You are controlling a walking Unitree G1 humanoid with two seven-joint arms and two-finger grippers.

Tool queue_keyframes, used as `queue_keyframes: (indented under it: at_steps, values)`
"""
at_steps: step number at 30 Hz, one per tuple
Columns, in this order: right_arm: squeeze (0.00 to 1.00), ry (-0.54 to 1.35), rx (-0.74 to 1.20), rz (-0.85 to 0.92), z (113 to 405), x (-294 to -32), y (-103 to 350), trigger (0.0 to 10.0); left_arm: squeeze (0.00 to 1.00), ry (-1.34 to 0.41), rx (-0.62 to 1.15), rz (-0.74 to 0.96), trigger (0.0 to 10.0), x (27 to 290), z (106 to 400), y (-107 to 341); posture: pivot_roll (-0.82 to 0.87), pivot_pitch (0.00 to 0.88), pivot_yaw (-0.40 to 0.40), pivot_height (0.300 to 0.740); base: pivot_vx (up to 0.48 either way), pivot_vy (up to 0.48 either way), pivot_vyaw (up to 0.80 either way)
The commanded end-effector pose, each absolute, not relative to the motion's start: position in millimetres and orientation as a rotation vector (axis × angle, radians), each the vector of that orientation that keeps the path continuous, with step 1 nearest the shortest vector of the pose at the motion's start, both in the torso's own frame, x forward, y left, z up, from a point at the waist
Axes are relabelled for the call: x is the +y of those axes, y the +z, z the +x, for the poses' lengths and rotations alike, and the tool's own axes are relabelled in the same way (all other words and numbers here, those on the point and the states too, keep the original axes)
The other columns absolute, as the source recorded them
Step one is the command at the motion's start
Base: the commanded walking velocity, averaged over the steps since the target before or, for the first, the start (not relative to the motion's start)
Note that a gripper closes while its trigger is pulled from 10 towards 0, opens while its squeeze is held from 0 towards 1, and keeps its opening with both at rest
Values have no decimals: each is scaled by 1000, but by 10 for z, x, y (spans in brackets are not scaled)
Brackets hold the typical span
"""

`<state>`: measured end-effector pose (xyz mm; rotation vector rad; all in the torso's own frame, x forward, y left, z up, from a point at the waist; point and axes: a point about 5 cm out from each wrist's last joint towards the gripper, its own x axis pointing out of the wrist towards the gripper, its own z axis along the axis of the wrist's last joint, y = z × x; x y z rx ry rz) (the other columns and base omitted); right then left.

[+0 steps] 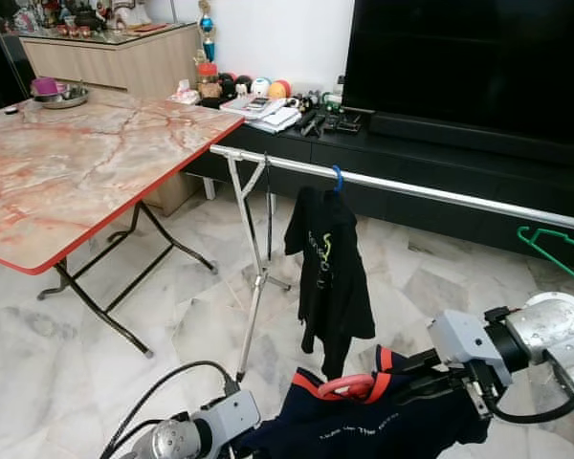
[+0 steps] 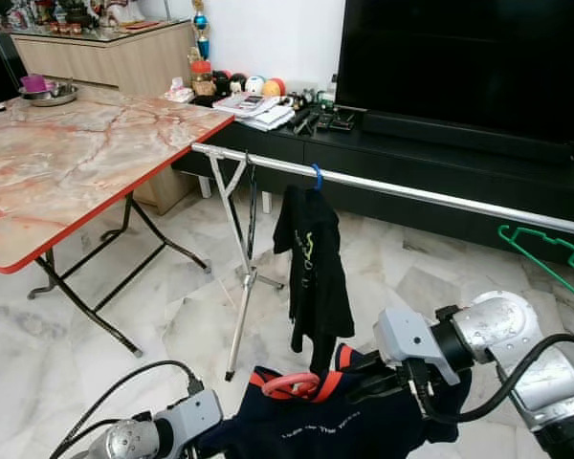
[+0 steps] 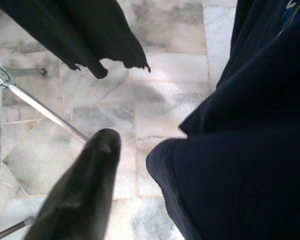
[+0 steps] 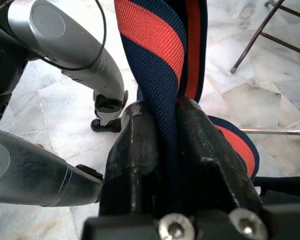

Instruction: Hang hanger

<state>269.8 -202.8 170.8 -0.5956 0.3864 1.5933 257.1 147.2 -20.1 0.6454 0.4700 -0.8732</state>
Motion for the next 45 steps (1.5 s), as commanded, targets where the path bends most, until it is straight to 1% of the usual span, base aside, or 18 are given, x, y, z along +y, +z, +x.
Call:
queue_keyframes:
  at_steps: [1, 12, 20, 26, 36, 42, 45]
  values:
    - [0, 1578, 351, -604, 2693, -2073, 1808, 10000, 0, -850, 506, 649, 0, 1553, 2526, -247, -98, 16, -40, 740, 0, 0, 0]
    - [0, 1576, 347, -594, 2683, -2062, 1815, 10000, 0, -839, 533, 635, 0, 1570, 2463, -302, -97, 7, -35, 740, 0, 0, 0]
    - [0, 1572, 344, -591, 2680, -2062, 1815, 10000, 0, -788, 521, 588, 0, 1546, 2502, -283, -100, 1, -34, 740, 0, 0, 0]
    - [0, 1567, 343, -583, 2671, -2064, 1803, 10000, 0, -733, 527, 517, 0, 1543, 2528, -274, -99, 0, -33, 740, 0, 0, 0]
    - [0, 1562, 338, -574, 2674, -2056, 1786, 10000, 0, -720, 545, 465, 0, 1533, 2510, -292, -96, 0, -32, 740, 0, 0, 0]
    - [0, 1551, 334, -570, 2676, -2052, 1770, 10000, 0, -625, 612, 369, 0, 1589, 2523, -322, -95, 0, -31, 740, 0, 0, 0]
    - [0, 1530, 324, -563, 2686, -2047, 1761, 10000, 0, -480, 656, 249, 0, 1668, 2583, -315, -95, 0, -30, 740, 0, 0, 0]
